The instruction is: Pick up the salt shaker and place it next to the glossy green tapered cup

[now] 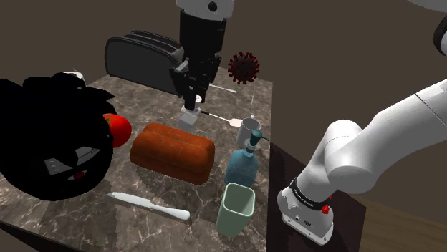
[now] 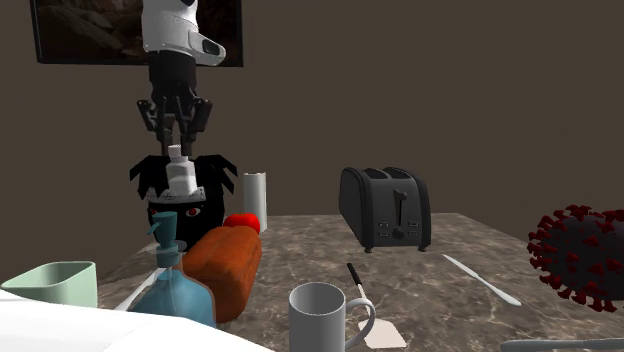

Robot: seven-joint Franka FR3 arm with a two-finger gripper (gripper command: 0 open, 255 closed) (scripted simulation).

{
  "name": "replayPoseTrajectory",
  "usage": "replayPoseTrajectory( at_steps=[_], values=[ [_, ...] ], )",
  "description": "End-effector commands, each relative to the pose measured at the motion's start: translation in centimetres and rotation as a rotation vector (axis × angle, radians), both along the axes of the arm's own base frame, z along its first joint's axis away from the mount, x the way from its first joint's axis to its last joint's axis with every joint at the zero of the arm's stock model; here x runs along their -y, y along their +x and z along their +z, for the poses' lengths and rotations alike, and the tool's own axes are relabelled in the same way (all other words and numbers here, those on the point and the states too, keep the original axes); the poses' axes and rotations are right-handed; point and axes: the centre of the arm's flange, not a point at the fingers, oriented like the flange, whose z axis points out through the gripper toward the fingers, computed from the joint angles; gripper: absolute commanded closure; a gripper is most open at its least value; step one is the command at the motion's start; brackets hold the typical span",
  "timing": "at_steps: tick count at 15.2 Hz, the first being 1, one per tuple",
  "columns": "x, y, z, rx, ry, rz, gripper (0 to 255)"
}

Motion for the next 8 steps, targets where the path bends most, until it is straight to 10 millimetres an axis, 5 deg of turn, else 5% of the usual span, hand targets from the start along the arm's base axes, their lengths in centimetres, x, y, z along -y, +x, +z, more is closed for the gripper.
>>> replayPoseTrajectory(
  at_steps=[1,8],
  values=[
    [-1.7,-2.0,0.2,0.0,0.0,-0.001,255],
    [-7.2,-9.4,0.2,0.0,0.0,-0.001,255]
  ],
)
